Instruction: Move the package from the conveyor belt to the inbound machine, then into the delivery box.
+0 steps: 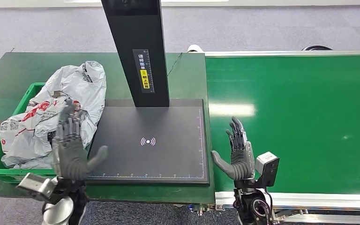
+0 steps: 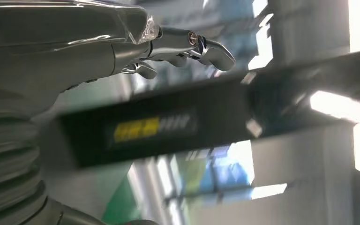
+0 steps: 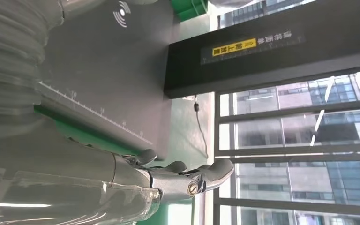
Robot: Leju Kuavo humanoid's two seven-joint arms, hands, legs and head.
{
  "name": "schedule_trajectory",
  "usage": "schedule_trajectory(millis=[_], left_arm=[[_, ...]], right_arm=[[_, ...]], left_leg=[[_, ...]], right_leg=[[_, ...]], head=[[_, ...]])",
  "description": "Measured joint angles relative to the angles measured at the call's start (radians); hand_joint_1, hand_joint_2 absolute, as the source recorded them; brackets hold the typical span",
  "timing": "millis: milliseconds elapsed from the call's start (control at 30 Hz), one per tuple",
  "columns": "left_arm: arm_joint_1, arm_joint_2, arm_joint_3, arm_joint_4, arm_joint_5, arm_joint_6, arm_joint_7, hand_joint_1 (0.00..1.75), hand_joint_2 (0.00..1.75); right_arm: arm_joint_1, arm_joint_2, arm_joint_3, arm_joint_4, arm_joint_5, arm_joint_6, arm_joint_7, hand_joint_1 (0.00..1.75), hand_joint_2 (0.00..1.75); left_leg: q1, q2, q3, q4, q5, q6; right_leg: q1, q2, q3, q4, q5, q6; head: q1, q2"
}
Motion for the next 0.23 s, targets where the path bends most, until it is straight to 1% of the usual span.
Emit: schedule_trajectory(millis=[133,167,200,233], left_arm=[[-0.017,-0.016,-0.055,0.115,0.063,-0.117,0.086,0.0,1.75],[-0.019,-0.02,-0.067,0.144,0.07,-0.139,0.097,0.0,1.75],[-0.021,-0.024,-0.077,0.17,0.071,-0.152,0.104,0.0,1.75],[-0.022,-0.026,-0.082,0.183,0.069,-0.157,0.106,0.0,1.75]], right_arm=[[-0.007,0.0,0.012,0.002,0.041,-0.025,0.019,0.0,0.0],[-0.007,0.001,0.016,0.002,0.06,-0.041,0.028,0.0,0.0],[-0.007,0.001,0.021,0.001,0.082,-0.056,0.038,0.0,0.44],[-0.006,0.001,0.023,0.001,0.093,-0.065,0.043,0.0,0.58]], left_leg=[[0.0,0.0,0.0,0.0,0.0,0.0],[0.0,0.0,0.0,0.0,0.0,0.0],[0.0,0.0,0.0,0.0,0.0,0.0],[0.0,0.0,0.0,0.0,0.0,0.0]], right_leg=[[0.0,0.0,0.0,0.0,0.0,0.0],[0.0,0.0,0.0,0.0,0.0,0.0],[0.0,0.0,0.0,0.0,0.0,0.0],[0.0,0.0,0.0,0.0,0.0,0.0]], head=[[0.0,0.0],[0.0,0.0],[0.0,0.0],[0.0,0.0]])
